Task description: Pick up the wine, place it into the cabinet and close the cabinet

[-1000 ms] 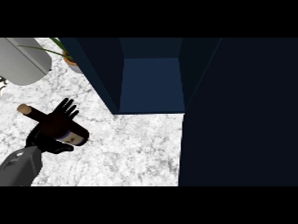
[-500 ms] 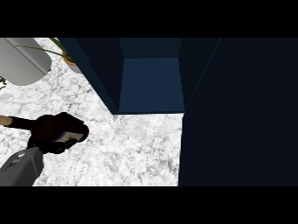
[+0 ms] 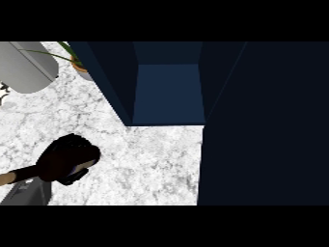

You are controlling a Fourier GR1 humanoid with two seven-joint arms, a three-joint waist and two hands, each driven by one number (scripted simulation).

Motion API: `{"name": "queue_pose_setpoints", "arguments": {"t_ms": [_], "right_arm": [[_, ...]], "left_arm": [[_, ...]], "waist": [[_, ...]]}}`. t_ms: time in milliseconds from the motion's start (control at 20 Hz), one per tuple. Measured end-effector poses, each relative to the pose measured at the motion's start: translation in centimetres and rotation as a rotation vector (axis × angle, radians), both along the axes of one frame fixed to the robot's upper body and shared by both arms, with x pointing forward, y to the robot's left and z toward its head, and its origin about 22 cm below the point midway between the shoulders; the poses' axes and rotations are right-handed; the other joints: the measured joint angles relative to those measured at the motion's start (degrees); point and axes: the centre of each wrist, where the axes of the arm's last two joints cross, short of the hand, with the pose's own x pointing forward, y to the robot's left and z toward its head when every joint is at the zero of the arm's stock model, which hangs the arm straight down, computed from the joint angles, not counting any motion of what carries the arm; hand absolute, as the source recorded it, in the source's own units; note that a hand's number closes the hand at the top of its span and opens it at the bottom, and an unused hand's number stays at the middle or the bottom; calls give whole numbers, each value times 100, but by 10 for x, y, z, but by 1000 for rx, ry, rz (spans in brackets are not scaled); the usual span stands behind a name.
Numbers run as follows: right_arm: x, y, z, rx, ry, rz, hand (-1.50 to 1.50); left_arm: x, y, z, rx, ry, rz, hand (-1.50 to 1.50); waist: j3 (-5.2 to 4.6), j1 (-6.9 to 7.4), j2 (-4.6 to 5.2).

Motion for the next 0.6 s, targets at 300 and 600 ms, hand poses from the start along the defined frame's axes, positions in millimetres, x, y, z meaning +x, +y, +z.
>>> {"name": "queue_pose_setpoints", "arguments": {"t_ms": [300,600], "right_arm": [[5,-3,-6,-7,17,-26,-150],[6,-1,-7,-3,17,-29,-150]], "left_arm": [[-40,-17,-23,38,-191,255,150],[-68,-28,-30,20,-280,334,150]], "waist": [[64,158,-91],[70,146,-96]]}}
